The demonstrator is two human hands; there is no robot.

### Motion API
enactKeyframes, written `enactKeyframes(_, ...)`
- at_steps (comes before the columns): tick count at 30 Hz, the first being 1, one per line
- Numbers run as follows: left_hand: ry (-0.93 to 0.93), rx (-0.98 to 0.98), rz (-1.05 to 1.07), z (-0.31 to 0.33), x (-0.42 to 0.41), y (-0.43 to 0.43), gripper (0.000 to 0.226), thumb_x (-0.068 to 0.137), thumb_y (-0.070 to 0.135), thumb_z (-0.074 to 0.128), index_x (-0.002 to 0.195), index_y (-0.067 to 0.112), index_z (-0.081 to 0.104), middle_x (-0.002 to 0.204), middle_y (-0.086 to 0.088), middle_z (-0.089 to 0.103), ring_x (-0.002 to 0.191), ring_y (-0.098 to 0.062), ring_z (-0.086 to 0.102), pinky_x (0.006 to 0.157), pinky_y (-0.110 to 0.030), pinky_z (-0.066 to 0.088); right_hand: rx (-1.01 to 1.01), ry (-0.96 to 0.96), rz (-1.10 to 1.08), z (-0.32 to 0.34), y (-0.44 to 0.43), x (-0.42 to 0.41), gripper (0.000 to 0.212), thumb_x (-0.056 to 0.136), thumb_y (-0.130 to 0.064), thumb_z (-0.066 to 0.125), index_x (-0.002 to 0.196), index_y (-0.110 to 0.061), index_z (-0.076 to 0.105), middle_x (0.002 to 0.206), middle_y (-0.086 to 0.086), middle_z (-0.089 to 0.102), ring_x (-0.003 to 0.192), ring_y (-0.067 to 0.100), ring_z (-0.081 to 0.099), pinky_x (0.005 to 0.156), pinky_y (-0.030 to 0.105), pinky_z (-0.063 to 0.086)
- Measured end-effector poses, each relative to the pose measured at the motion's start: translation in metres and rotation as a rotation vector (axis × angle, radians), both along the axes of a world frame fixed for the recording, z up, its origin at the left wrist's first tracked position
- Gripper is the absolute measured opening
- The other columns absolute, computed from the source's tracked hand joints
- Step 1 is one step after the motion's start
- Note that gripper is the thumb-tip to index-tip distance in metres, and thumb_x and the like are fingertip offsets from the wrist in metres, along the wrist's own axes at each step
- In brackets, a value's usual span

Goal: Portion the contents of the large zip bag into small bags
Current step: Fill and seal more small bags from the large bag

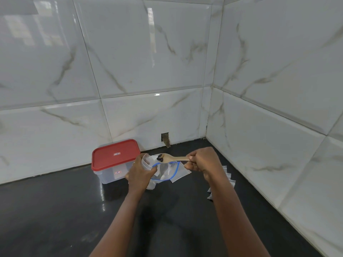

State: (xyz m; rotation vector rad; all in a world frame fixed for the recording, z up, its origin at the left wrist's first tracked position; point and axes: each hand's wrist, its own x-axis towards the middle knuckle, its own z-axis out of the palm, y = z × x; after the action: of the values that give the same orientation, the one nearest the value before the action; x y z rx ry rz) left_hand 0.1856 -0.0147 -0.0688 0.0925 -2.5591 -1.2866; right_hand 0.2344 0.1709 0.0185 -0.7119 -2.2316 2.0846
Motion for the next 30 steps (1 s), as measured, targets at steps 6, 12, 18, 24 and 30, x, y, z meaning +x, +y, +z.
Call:
enactKeyframes(6, 0.023, -0.047, -0.034, 0.0, 0.002, 0.002, 0.056, 0.076, 0.028, 0.074, 0.124, 0.014, 0.049, 0.119, -0.007, 0.06, 0.104, -0.024, 0.058, 0.092, -0.04, 0.048, 0.388, 0.114, 0.143, 0.012, -0.029, 0.007, 0.024, 0.085, 0.003, 0.056, 0.105, 0.001, 0.069, 0.085, 0.015, 0.07, 0.076, 0.024, 0.069, 0.082, 0.035, 0.058)
enactKeyframes(12, 0.041, -0.036, -0.015, -0.001, 0.001, -0.002, 0.053, 0.076, 0.028, 0.074, 0.121, 0.015, 0.05, 0.117, -0.007, 0.062, 0.104, -0.026, 0.058, 0.095, -0.051, 0.045, 0.717, 0.185, 0.298, 0.007, -0.048, 0.005, 0.035, 0.089, -0.002, 0.059, 0.122, -0.014, 0.064, 0.118, 0.008, 0.066, 0.096, 0.017, 0.068, 0.095, 0.023, 0.05)
enactKeyframes(18, 0.049, -0.031, 0.003, -0.001, 0.001, -0.003, 0.054, 0.077, 0.028, 0.073, 0.122, 0.011, 0.05, 0.117, -0.01, 0.062, 0.104, -0.029, 0.058, 0.095, -0.05, 0.045, 0.802, 0.209, 0.34, 0.009, -0.054, 0.006, 0.036, 0.093, -0.006, 0.055, 0.128, -0.015, 0.059, 0.124, 0.006, 0.063, 0.104, 0.018, 0.064, 0.1, 0.024, 0.045)
enactKeyframes(24, 0.024, -0.021, 0.01, 0.002, 0.001, -0.003, 0.056, 0.077, 0.034, 0.072, 0.124, 0.012, 0.049, 0.119, -0.009, 0.06, 0.106, -0.028, 0.056, 0.095, -0.048, 0.045, 0.569, 0.182, 0.192, 0.011, -0.039, 0.011, 0.025, 0.091, -0.003, 0.053, 0.111, -0.006, 0.068, 0.098, 0.014, 0.072, 0.071, 0.017, 0.068, 0.085, 0.025, 0.056)
enactKeyframes(30, 0.02, 0.01, 0.008, 0.007, -0.001, -0.011, 0.052, 0.076, 0.037, 0.072, 0.12, 0.018, 0.051, 0.112, -0.005, 0.061, 0.102, -0.027, 0.056, 0.092, -0.054, 0.044, 0.665, -0.074, 0.143, 0.003, -0.017, 0.003, 0.018, 0.078, -0.002, 0.059, 0.093, -0.003, 0.07, 0.087, 0.011, 0.07, 0.077, 0.023, 0.066, 0.064, 0.022, 0.054)
